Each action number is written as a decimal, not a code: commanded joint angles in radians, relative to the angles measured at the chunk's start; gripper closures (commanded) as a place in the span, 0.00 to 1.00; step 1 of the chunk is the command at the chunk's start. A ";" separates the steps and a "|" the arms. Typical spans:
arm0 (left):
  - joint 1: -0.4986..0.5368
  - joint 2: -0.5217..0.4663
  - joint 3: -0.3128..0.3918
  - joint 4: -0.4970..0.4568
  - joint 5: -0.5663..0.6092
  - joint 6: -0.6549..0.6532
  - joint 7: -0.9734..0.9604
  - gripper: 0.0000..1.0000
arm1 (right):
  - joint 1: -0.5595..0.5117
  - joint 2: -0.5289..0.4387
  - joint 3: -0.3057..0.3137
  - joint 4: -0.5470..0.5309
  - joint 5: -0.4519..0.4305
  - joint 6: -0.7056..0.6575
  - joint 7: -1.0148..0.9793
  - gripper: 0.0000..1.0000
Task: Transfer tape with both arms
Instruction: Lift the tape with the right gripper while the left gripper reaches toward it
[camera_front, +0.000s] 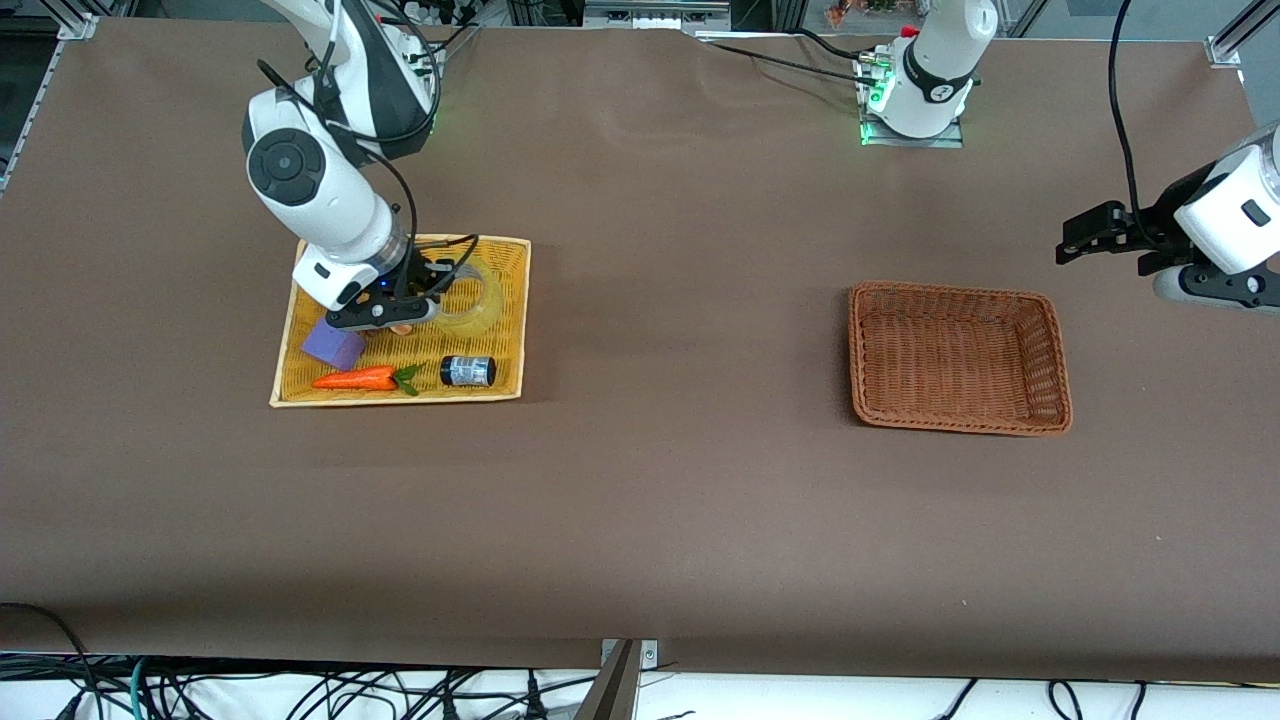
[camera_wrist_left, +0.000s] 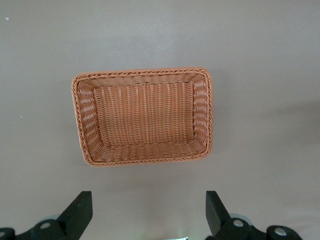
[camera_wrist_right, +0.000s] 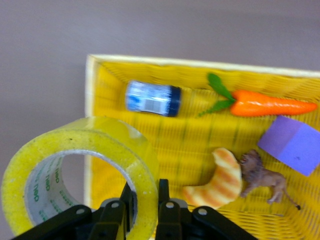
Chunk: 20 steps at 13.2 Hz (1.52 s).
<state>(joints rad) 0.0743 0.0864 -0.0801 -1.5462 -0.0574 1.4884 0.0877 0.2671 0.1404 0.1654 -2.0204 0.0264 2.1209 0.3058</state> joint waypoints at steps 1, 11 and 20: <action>0.004 0.010 0.002 0.028 -0.028 -0.020 0.024 0.00 | 0.032 0.157 0.087 0.223 -0.011 -0.070 0.186 1.00; 0.001 0.104 0.000 0.029 -0.032 -0.014 0.024 0.00 | 0.472 0.771 0.072 0.776 -0.276 0.136 0.969 1.00; -0.005 0.289 -0.030 0.020 -0.035 0.136 -0.078 0.00 | 0.426 0.757 0.083 0.772 -0.303 0.136 0.995 0.01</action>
<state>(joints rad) 0.0882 0.3613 -0.0939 -1.4995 -0.0586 1.5786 0.0693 0.7227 0.9244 0.2366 -1.2577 -0.2663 2.2785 1.2864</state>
